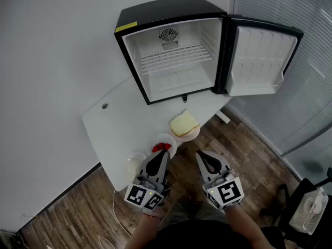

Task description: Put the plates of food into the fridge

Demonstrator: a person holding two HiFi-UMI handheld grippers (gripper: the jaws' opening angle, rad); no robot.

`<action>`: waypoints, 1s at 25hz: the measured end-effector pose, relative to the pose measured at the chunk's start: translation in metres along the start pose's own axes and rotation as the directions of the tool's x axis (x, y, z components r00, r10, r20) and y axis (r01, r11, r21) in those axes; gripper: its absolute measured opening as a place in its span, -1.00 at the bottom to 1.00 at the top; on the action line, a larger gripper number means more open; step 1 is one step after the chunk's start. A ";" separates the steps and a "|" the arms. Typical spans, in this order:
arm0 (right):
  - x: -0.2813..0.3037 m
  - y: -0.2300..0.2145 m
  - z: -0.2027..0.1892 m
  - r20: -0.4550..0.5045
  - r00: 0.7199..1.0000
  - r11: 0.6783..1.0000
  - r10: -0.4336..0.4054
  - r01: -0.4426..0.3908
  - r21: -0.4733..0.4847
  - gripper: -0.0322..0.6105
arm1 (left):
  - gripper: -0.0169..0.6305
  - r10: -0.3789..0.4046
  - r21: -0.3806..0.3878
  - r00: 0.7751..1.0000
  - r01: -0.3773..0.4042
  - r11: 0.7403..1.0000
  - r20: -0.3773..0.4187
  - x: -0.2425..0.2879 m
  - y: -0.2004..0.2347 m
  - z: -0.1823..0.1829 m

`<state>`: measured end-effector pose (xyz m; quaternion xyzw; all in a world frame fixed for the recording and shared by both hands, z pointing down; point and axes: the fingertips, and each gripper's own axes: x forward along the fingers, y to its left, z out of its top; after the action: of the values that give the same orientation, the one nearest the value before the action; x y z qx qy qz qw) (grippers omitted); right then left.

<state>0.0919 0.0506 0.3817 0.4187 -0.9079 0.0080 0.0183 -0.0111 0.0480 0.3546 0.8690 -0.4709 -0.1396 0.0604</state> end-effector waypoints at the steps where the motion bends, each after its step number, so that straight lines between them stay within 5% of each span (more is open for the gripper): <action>1: 0.000 0.000 0.001 0.004 1.000 1.000 0.002 -0.002 -0.003 -0.89 | -0.93 0.001 -0.001 1.000 -0.001 1.000 -0.001 0.000 0.000 0.000; 25: -0.005 -0.011 -0.008 -0.015 1.000 1.000 0.013 -0.013 -0.012 -0.89 | -0.93 0.062 -0.042 0.998 -0.062 0.997 -0.018 -0.003 0.002 -0.021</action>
<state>0.1036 0.0472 0.3898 0.4128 -0.9104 0.0057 0.0276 -0.0083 0.0490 0.3763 0.8535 -0.4941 -0.1405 0.0871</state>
